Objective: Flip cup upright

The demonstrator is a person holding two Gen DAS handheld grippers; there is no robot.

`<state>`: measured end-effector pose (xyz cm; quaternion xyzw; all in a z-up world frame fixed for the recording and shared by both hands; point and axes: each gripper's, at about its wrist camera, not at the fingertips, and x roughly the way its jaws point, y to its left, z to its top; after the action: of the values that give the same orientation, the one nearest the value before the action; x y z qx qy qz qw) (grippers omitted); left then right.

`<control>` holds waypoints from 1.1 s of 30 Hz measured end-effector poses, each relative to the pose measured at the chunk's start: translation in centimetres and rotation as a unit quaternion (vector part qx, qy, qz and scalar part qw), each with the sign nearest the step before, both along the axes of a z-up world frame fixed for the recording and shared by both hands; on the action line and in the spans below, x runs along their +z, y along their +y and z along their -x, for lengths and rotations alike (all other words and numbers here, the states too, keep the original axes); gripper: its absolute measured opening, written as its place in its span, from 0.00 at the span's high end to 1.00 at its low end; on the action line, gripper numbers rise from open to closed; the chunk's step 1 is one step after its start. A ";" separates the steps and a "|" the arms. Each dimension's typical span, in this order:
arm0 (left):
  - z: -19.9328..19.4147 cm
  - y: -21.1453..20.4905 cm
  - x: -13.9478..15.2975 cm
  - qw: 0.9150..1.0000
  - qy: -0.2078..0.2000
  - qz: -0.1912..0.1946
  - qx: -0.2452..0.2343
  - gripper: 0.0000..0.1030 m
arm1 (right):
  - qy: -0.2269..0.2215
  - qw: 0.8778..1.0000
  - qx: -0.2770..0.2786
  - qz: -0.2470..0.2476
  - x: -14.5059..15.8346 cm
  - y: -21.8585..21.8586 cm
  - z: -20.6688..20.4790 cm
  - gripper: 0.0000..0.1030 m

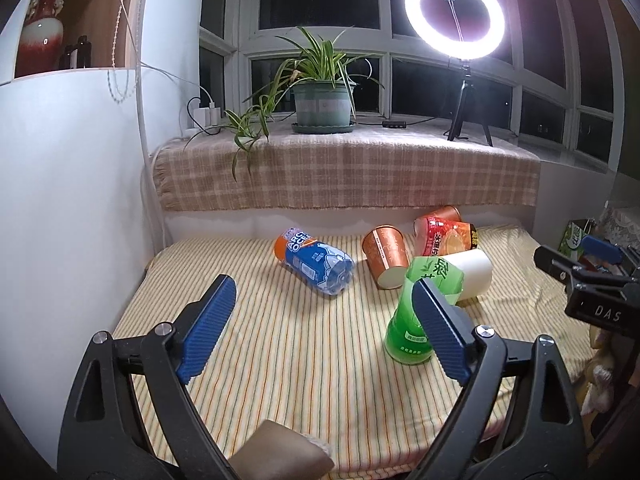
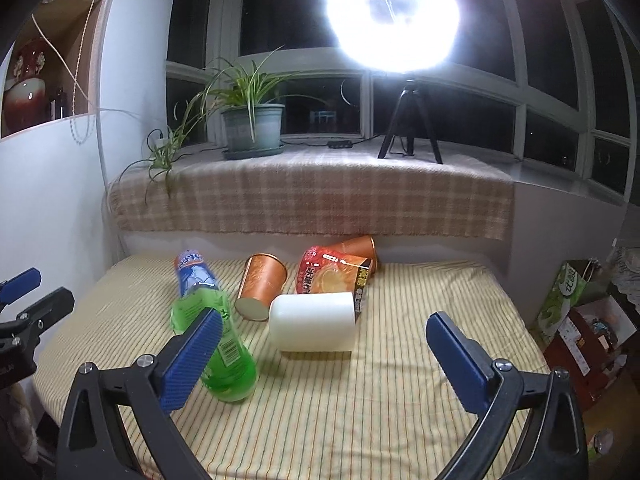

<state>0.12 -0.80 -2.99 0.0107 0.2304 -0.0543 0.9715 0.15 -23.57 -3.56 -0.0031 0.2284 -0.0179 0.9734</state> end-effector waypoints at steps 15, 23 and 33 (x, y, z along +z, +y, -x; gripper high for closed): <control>0.4 -0.1 0.1 1.000 -0.009 -0.006 0.005 0.00 | -0.007 1.000 -0.002 0.008 0.2 0.2 0.0 0.00; 0.3 0.0 0.1 1.000 -0.010 -0.007 0.005 0.00 | -0.007 1.000 -0.002 0.008 0.2 0.2 0.0 0.00; 0.3 0.0 0.1 1.000 -0.011 -0.008 0.005 0.00 | -0.005 1.000 -0.002 0.007 0.1 0.2 -0.1 0.00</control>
<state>-0.19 -0.78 -2.89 0.0180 0.2206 -0.0470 0.9741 0.23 -23.40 -3.49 -0.0090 0.2235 -0.0215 0.9744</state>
